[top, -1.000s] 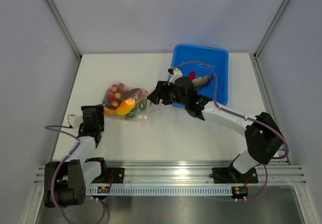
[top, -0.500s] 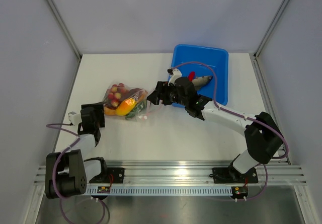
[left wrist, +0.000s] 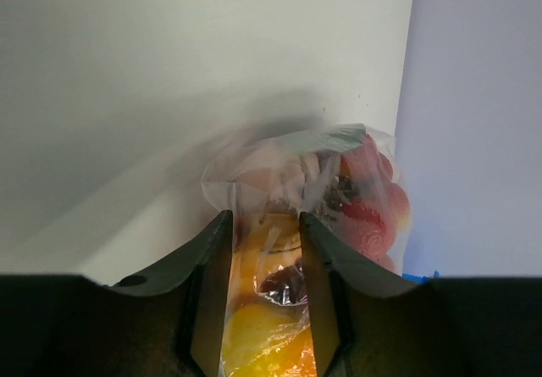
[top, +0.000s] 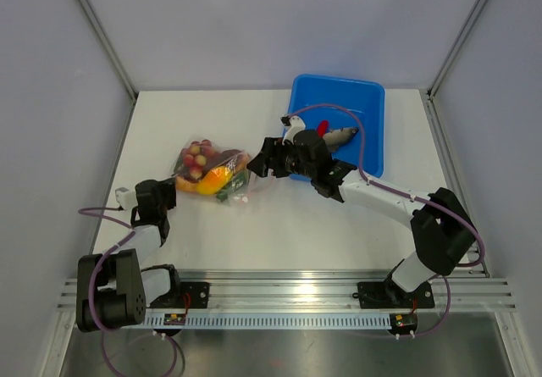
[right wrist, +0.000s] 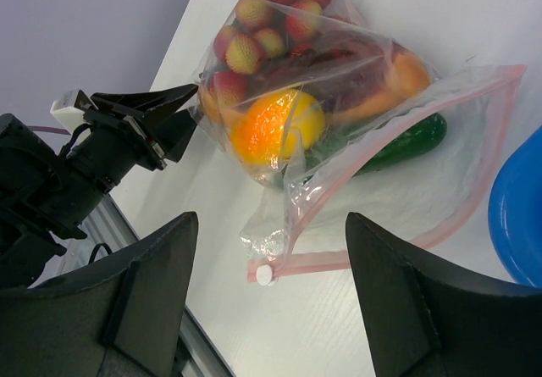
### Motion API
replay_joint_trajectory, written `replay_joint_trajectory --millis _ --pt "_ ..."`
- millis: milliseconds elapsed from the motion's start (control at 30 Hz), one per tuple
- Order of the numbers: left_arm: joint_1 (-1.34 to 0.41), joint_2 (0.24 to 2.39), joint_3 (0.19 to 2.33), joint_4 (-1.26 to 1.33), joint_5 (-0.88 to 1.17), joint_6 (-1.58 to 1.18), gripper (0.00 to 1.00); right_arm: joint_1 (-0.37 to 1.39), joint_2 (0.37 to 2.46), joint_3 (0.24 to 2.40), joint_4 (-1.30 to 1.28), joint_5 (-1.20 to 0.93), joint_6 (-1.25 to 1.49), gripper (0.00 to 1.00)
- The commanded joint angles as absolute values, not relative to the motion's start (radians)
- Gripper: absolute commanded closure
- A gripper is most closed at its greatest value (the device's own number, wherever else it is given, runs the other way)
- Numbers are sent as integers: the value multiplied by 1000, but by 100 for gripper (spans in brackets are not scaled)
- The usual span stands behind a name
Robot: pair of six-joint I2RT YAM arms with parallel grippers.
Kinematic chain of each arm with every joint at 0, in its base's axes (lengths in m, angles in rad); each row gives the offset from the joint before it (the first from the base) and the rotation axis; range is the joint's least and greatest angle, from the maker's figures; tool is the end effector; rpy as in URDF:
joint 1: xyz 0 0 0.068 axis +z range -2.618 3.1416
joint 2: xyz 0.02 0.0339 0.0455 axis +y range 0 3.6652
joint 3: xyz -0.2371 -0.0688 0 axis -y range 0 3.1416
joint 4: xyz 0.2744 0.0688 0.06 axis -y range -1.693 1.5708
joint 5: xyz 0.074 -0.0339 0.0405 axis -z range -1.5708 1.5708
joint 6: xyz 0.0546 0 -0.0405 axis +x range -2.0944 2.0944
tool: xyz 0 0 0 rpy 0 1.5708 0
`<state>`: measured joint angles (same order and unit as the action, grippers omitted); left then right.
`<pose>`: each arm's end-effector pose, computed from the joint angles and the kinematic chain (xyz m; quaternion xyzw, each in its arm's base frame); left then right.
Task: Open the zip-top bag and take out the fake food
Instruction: Adjust the zipper food storage bag at the center of the board.
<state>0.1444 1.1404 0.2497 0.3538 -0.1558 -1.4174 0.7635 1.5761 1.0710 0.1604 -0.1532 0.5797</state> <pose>0.2464 0.0444 0.0879 -0.6374 0.5885 -0.2385 0.4365 0.2911 0.2901 0.2271 -0.1187 0.8080 0.4060 0.4101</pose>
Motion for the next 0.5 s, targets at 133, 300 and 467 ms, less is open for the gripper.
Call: replay_joint_trajectory --millis 133,300,467 --pt "150 1129 233 368 -150 -1436 72 759 1594 1120 106 -193 551 22" --pt "150 1108 233 333 -152 -1443 73 759 1605 1164 5 -198 503 21" --pt "149 1085 235 296 -166 -1453 74 759 1594 1157 -52 -163 497 25"
